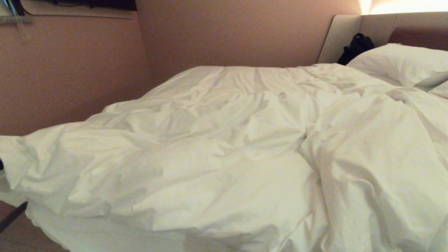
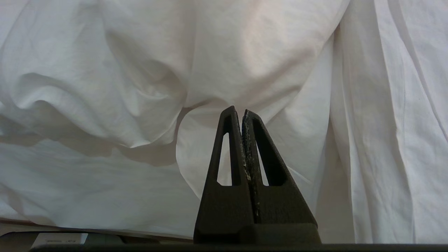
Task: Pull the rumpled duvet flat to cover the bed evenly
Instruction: Flatten the corners of the folded blanket
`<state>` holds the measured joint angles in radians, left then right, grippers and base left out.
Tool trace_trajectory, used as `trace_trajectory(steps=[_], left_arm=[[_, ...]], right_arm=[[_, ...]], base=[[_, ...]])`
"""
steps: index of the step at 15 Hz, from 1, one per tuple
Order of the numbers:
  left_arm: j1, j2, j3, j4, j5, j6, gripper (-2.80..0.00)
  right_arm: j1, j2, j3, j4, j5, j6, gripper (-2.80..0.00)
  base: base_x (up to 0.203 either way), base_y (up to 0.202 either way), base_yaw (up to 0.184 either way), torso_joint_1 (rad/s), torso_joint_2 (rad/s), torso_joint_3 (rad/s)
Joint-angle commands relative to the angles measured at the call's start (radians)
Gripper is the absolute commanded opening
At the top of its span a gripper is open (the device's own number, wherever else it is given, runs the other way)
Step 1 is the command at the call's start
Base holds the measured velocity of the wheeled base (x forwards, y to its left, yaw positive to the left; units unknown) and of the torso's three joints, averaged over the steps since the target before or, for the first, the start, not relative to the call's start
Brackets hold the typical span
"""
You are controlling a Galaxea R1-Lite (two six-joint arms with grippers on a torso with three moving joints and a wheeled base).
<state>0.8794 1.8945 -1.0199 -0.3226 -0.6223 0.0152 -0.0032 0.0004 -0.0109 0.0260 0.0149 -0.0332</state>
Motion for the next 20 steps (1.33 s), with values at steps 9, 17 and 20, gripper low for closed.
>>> trace_trajectory(steps=[9,17,20], left_arm=[[0.101,-0.109,0.228,0.029,-0.013,0.190,0.00],[0.099,-0.045,0.237,0.006,0.052,0.352,0.00],[0.090,0.015,0.139,-0.006,0.055,0.432,0.00]], right_arm=[[0.000,0.000,0.000,0.000,0.000,-0.001,-2.80],[0.000,0.000,0.000,0.000,0.000,-0.001,-2.80],[0.000,0.000,0.000,0.000,0.000,-0.001,-2.80]], base=[[0.000,0.000,0.000,0.000,0.00,0.000],[0.000,0.000,0.000,0.000,0.00,0.000],[0.000,0.000,0.000,0.000,0.00,0.000]])
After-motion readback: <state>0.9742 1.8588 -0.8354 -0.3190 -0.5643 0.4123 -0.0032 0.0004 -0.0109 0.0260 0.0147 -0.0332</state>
